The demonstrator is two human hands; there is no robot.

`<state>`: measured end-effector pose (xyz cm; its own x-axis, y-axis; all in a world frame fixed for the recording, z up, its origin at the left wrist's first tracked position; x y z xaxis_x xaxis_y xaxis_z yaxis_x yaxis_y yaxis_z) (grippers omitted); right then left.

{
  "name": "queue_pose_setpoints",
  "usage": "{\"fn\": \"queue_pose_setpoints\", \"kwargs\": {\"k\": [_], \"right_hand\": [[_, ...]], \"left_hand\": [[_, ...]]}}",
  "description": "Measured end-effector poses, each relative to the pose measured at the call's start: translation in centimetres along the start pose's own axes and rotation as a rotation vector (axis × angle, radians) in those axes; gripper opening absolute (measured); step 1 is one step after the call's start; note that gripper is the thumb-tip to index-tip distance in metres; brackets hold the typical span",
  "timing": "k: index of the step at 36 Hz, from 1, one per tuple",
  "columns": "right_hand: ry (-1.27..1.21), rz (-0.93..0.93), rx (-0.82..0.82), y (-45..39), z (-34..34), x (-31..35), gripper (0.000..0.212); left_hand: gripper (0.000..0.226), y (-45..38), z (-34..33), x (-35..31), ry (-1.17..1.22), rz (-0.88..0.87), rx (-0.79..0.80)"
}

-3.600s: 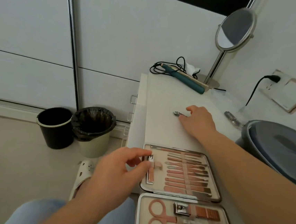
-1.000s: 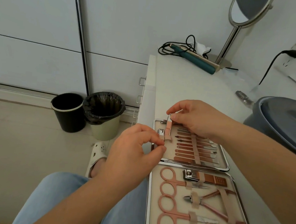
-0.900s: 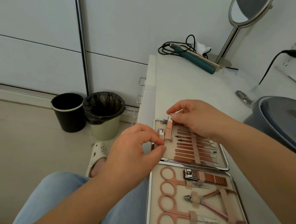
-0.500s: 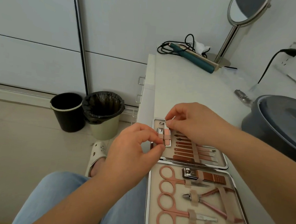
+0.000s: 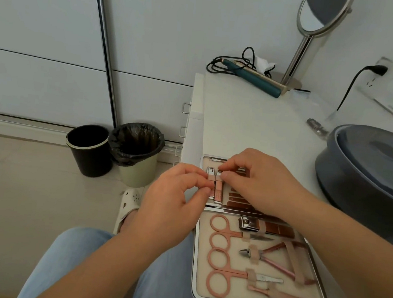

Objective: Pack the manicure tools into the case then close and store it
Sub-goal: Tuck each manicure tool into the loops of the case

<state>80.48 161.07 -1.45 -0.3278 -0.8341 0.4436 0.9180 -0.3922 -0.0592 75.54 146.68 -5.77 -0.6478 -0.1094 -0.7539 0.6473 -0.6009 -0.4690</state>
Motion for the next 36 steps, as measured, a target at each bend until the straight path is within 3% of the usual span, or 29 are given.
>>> {"fn": "queue_pose_setpoints", "kwargs": {"k": [5,8,9,14,18,21,24,28,32,36], "right_hand": [[-0.216,-0.060,-0.233,2.1,1.4,-1.4,0.015],[-0.290,-0.120,-0.279,4.7,2.5,-2.9,0.008],[-0.290,-0.132,-0.259,5.8,2.8,-3.3,0.004],[-0.293,-0.081,-0.082,11.2,2.5,-4.6,0.038],[-0.216,0.009,0.119,14.1,1.9,-5.1,0.085],[-0.037,0.034,0.288,15.2,1.2,-5.3,0.102],[0.058,0.041,0.263,15.1,1.1,-5.3,0.086],[-0.178,0.024,0.100,14.4,2.4,-5.2,0.074],[-0.367,0.016,0.029,13.4,3.9,-4.5,0.055],[-0.486,-0.015,-0.199,11.5,4.9,-3.9,0.031]], "left_hand": [[0.039,1.0,1.0,-0.1,0.150,-0.034,0.068],[0.045,2.3,1.8,-0.3,0.118,-0.089,0.149],[0.048,2.8,2.0,-0.3,0.103,-0.097,0.183],[0.052,4.6,2.4,-1.1,0.050,-0.147,0.276],[0.045,5.2,2.5,-1.6,0.060,-0.164,0.279],[0.047,5.3,2.7,-1.7,0.098,-0.127,0.320],[0.049,5.2,2.8,-1.8,0.050,-0.121,0.363],[0.044,4.8,3.0,-1.8,0.080,-0.081,0.363],[0.040,3.8,2.9,-2.0,0.245,-0.002,0.247],[0.032,2.2,2.5,-2.8,0.303,0.027,0.093]]}}
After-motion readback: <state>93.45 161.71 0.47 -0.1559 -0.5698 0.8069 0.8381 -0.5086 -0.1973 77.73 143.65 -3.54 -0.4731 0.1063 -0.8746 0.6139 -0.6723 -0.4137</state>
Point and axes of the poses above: each hand's wrist, its own y-axis away from the middle knuckle, its own z-axis out of the back of the hand, x = y × z, the point moved 4 cm from there along -y, towards the middle knuckle, and after that the axes turned 8 degrees about -z, right-handed, at the moved point
